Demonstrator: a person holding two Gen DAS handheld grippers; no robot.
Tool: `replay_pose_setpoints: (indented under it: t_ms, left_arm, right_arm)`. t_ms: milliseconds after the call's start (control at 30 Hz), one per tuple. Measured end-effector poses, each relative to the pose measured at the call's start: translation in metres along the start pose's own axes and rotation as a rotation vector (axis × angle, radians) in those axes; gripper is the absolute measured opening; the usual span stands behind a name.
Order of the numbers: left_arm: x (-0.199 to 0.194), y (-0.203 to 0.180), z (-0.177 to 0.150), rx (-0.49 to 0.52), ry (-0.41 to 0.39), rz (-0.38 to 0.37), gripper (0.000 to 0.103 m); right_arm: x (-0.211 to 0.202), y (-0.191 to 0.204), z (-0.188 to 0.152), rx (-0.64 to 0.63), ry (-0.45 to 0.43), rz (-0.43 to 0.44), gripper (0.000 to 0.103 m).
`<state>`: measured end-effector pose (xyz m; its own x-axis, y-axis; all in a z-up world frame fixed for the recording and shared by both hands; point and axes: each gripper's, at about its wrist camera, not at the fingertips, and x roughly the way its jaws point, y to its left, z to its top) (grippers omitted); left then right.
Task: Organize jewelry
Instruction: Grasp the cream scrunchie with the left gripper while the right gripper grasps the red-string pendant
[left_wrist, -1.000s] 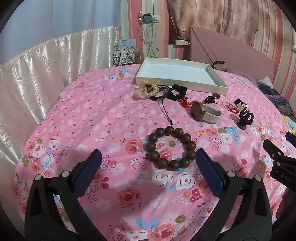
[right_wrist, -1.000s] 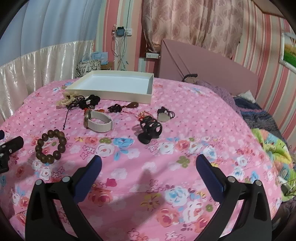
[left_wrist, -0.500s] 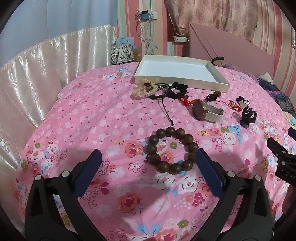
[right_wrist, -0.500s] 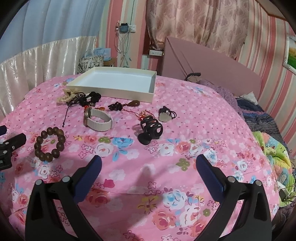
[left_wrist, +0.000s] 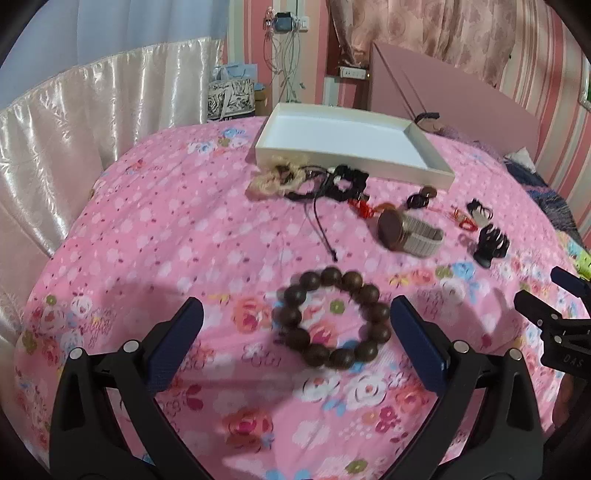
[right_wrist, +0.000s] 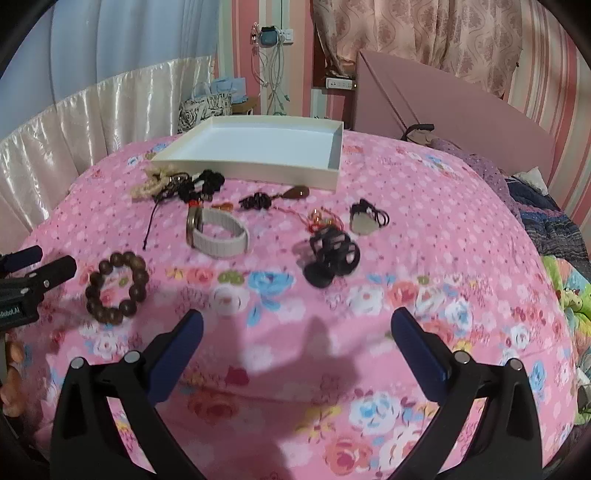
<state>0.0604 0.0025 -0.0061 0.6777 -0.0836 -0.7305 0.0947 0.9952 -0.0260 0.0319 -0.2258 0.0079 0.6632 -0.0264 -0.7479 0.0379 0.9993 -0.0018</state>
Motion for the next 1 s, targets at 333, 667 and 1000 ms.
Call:
replay_pose_setpoints:
  t_ms: [333, 667, 1000]
  left_arm:
    - [0.012, 0.001, 0.055, 0.038, 0.020, -0.009, 0.100]
    - [0.050, -0.004, 0.100, 0.071, 0.061, -0.083, 0.100]
    - [0.107, 0.007, 0.118, 0.053, 0.165, -0.100, 0.086]
  right_arm:
    - [0.007, 0.007, 0.053, -0.079, -0.014, -0.006, 0.101]
    - [0.042, -0.012, 0.094, -0.048, 0.066, 0.007, 0.101]
    - [0.096, -0.028, 0.115, -0.024, 0.209, -0.027, 0.082]
